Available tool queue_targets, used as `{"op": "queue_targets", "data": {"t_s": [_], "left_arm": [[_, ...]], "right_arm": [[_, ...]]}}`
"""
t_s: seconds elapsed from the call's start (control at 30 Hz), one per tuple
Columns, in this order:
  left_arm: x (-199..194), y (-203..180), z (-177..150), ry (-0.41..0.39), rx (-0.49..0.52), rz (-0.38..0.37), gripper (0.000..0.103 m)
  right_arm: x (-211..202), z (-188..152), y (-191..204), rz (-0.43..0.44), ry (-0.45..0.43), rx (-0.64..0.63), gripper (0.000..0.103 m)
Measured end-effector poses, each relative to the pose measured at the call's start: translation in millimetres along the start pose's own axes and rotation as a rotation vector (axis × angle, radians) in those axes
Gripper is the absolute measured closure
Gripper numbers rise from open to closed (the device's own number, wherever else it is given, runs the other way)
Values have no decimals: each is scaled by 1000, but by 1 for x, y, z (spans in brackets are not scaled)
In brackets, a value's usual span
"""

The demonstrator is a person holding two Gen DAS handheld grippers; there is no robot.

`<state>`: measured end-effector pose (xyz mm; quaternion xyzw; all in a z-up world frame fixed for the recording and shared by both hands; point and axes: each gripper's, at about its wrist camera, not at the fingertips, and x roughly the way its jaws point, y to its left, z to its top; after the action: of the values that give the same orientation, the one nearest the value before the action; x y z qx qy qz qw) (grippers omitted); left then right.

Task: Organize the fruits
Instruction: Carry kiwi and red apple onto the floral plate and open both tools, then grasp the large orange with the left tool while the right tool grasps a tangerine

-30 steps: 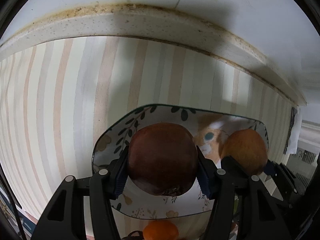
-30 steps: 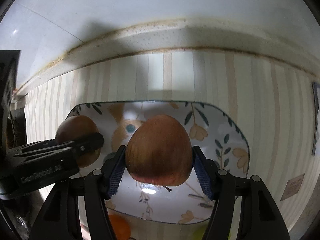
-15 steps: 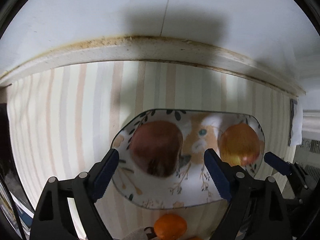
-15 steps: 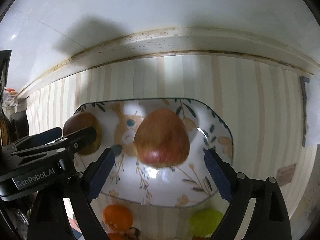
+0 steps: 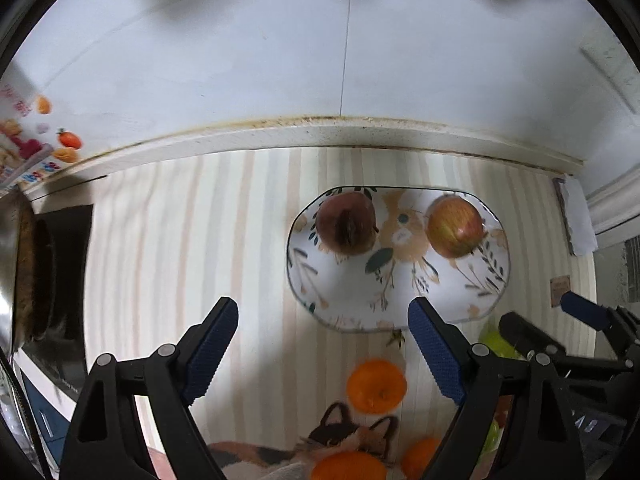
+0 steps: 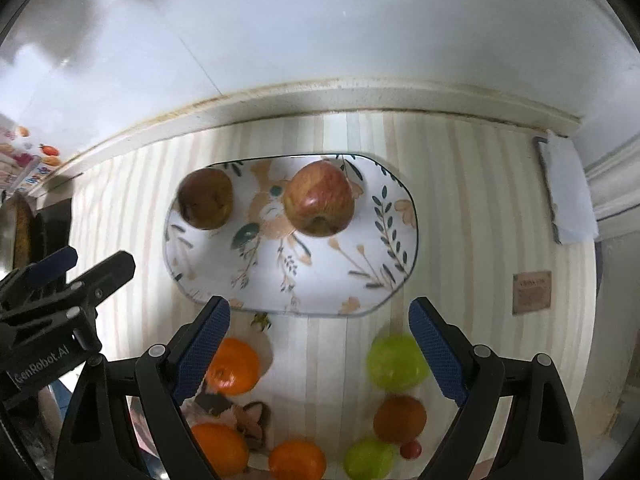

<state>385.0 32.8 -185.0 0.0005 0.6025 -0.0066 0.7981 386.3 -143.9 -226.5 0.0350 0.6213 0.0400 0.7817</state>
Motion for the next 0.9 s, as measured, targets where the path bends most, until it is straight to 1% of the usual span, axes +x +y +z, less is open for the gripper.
{"op": "queue_targets", "data": {"t_s": [0.2, 0.27, 0.3, 0.37, 0.53, 0.63, 0.73, 0.77, 0.83, 0.9], "left_arm": [[-48, 5, -36, -96, -16, 10, 16], [-62, 4, -47, -129, -17, 20, 16], [-67, 3, -51, -136, -20, 13, 16], [-80, 3, -61, -158, -24, 4, 16], [-99, 0, -82, -170, -11, -19, 16], [-106, 0, -92, -170, -18, -34, 16], [-103, 1, -99, -153, -22, -44, 16], [-98, 1, -103, -137, -17, -43, 16], [-83, -2, -112, -83, 0, -45, 16], [-53, -6, -125, 15, 28, -53, 16]], "right_arm": [[-50, -34, 4, -11, -101, 12, 10], [-66, -44, 6, -37, -143, 1, 10], [-75, -49, 7, -55, -168, -3, 10], [-89, -59, 7, -57, -192, -3, 10], [-116, -82, 7, -36, -229, 10, 10], [-127, -96, 7, -10, -236, 21, 10], [-129, -108, 4, 18, -228, 40, 10], [-127, -112, 2, 31, -218, 49, 10], [-118, -121, -3, 63, -181, 62, 10], [-102, -132, -10, 80, -137, 77, 10]]}}
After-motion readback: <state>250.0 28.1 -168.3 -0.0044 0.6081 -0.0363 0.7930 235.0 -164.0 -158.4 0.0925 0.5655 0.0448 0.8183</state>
